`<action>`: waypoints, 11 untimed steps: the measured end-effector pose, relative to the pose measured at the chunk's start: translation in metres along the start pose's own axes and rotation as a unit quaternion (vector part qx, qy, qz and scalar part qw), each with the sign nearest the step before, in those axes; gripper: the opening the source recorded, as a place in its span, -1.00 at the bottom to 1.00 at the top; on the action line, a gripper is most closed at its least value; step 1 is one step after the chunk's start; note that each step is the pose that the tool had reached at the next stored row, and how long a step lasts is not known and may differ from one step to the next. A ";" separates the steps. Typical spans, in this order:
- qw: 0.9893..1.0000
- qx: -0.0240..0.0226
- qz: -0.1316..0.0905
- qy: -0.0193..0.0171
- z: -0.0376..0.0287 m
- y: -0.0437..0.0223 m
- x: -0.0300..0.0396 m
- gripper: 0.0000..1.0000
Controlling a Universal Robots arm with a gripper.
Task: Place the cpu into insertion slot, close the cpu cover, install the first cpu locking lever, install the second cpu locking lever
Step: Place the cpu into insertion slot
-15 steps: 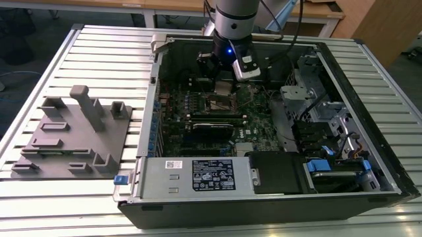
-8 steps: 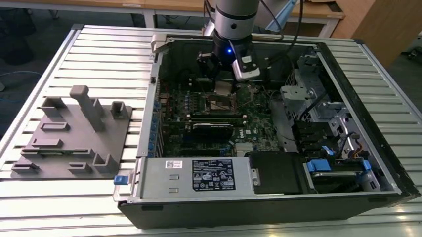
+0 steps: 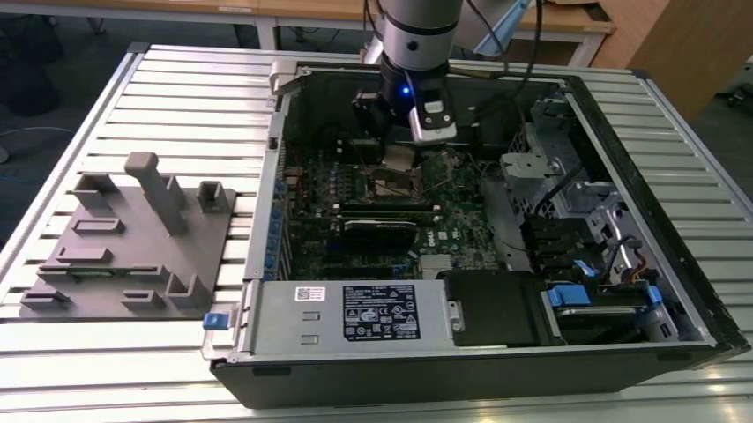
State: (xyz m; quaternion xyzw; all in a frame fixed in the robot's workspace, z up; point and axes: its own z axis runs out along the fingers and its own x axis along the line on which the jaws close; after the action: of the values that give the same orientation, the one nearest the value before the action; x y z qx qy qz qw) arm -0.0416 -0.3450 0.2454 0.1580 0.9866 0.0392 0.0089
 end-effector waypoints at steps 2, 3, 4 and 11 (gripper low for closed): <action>1.000 0.000 0.018 -0.001 0.0000 0.0000 0.0000 0.07; 1.000 0.000 0.027 -0.002 0.0001 0.0000 0.0000 0.07; 0.999 0.000 0.036 -0.003 0.0002 0.0000 0.0000 0.07; 0.995 0.001 0.099 -0.008 0.0009 -0.0001 0.0000 0.07</action>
State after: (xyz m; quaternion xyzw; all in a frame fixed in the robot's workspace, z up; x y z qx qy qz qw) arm -0.0416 -0.3450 0.2445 0.2554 0.9660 0.0381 0.0128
